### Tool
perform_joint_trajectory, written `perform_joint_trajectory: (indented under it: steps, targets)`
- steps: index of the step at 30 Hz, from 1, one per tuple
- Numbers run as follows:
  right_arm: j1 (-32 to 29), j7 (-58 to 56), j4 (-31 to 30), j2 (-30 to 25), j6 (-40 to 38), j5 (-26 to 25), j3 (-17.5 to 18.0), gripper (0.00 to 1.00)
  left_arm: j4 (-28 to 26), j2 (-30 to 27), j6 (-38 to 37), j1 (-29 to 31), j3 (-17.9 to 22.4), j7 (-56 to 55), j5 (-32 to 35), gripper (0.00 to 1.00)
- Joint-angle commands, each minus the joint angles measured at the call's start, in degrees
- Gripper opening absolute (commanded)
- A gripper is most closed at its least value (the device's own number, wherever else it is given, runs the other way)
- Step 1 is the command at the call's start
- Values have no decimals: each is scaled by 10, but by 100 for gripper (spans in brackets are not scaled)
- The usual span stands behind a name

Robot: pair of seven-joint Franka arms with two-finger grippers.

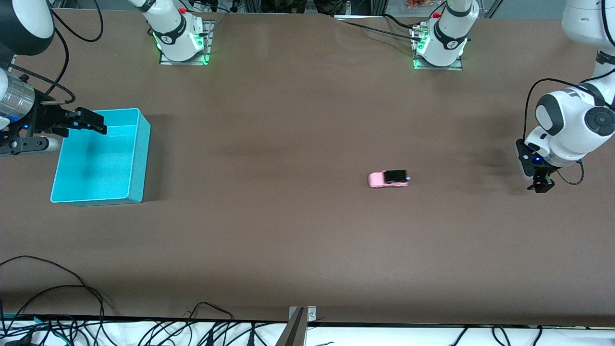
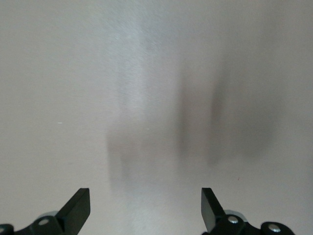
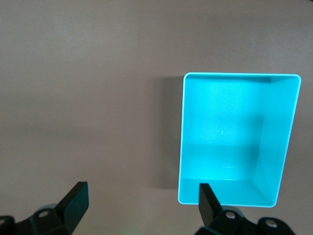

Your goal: Wind and store pink jeep toy

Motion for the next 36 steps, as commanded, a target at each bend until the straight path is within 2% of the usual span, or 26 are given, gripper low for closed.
perform_joint_trajectory:
  steps: [1, 7, 16, 29, 36]
  targets:
    - [-2, 0, 11, 6, -8, -5, 1, 100, -17, -47, -13, -14, 3, 15, -13, 100]
    - [-2, -2, 11, 6, -8, -6, 1, 100, -22, -96, -18, -16, 3, 16, -13, 100]
    - [-4, -4, 10, 6, -7, -6, 1, 100, -30, -136, -25, -40, -1, 14, -13, 100]
    - [-2, -6, 9, 8, -9, -6, 1, 100, -42, -169, -34, -41, -10, 14, -14, 100]
    - [0, -5, 10, 27, -16, -6, 1, 100, -44, -184, -41, -40, -10, 14, -13, 100]
